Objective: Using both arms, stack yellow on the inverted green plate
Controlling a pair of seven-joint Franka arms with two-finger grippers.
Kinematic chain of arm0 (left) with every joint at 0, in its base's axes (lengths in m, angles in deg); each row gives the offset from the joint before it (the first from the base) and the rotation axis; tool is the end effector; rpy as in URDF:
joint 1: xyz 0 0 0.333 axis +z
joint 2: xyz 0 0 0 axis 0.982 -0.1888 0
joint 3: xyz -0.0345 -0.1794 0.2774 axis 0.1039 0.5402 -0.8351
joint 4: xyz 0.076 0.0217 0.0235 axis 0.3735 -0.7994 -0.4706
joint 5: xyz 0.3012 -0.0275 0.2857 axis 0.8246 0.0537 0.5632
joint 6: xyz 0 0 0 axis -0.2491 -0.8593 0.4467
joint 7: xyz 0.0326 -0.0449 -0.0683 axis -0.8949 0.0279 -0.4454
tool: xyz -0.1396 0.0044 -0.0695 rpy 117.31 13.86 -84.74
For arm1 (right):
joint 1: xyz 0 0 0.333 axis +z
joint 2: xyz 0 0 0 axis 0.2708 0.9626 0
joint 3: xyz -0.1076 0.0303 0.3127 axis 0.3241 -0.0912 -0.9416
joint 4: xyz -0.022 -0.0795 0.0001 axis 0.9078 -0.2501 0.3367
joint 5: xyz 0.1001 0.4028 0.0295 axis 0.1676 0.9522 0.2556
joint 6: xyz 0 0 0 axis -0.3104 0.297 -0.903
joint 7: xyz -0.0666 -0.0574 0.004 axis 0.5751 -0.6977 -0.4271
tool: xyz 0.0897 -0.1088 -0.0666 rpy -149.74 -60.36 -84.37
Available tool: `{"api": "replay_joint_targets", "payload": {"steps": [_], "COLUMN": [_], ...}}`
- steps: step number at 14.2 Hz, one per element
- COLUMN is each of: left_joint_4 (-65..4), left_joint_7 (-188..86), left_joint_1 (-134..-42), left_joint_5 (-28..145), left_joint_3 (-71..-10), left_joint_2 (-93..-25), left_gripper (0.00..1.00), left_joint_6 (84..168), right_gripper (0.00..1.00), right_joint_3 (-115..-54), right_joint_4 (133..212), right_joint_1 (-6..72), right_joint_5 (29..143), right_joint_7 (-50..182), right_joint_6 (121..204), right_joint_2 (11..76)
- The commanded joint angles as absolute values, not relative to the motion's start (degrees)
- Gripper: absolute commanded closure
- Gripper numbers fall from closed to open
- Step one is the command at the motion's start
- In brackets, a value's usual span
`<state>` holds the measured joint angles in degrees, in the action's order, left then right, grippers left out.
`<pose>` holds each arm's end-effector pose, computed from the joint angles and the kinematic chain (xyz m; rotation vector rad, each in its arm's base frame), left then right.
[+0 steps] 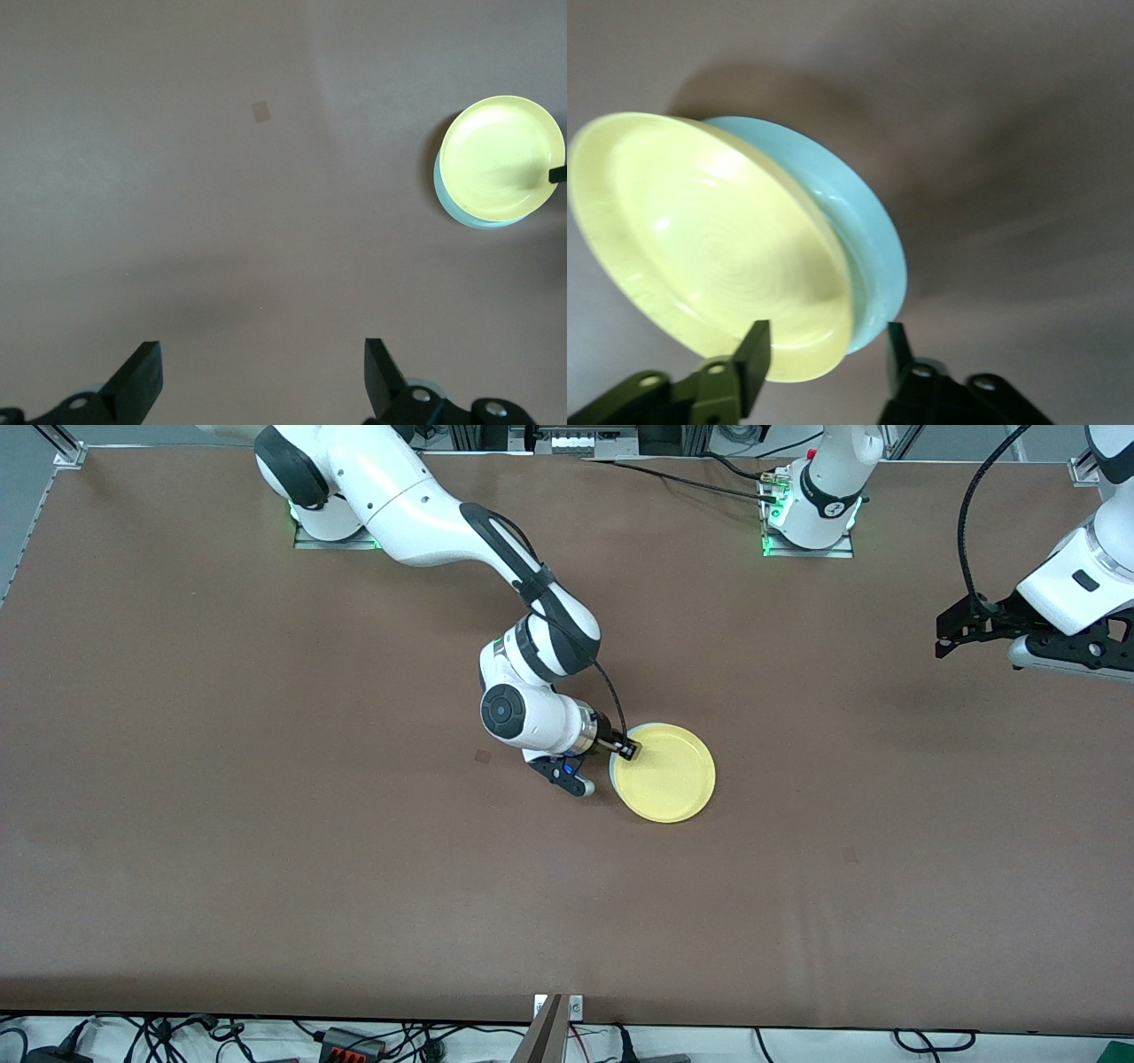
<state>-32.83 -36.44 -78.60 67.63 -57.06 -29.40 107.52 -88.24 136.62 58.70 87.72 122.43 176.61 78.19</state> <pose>0.5634 -0.0121 0.5394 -3.1253 0.2565 -0.0087 0.5935 0.5891 0.1668 -2.5431 0.7303 0.3955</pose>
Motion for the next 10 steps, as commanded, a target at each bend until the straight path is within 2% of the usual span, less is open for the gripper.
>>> {"api": "replay_joint_targets", "payload": {"steps": [1,5,10], "left_joint_4": [-30.0,-27.6,-26.8], "left_joint_7": [-36.4,-36.4,-36.2], "left_joint_1": [-78.2,-78.5,-78.9], "left_joint_5": [68.3,68.3,68.2], "left_joint_3": [-56.3,-56.2,-56.2], "left_joint_2": [-30.6,-32.3,-32.8], "left_gripper": [0.00,0.00,0.00], "left_joint_6": [106.8,106.7,106.7], "right_gripper": [0.00,0.00,0.00], "right_joint_3": [-86.7,-81.2,-79.5], "right_joint_4": [136.5,136.3,136.1], "right_joint_1": [57.8,57.7,52.8], "right_joint_5": [83.1,73.8,66.1], "right_joint_7": [124.0,122.5,111.2], "right_joint_6": [169.9,158.6,147.4], "right_joint_2": [74.0,67.0,58.8]}}
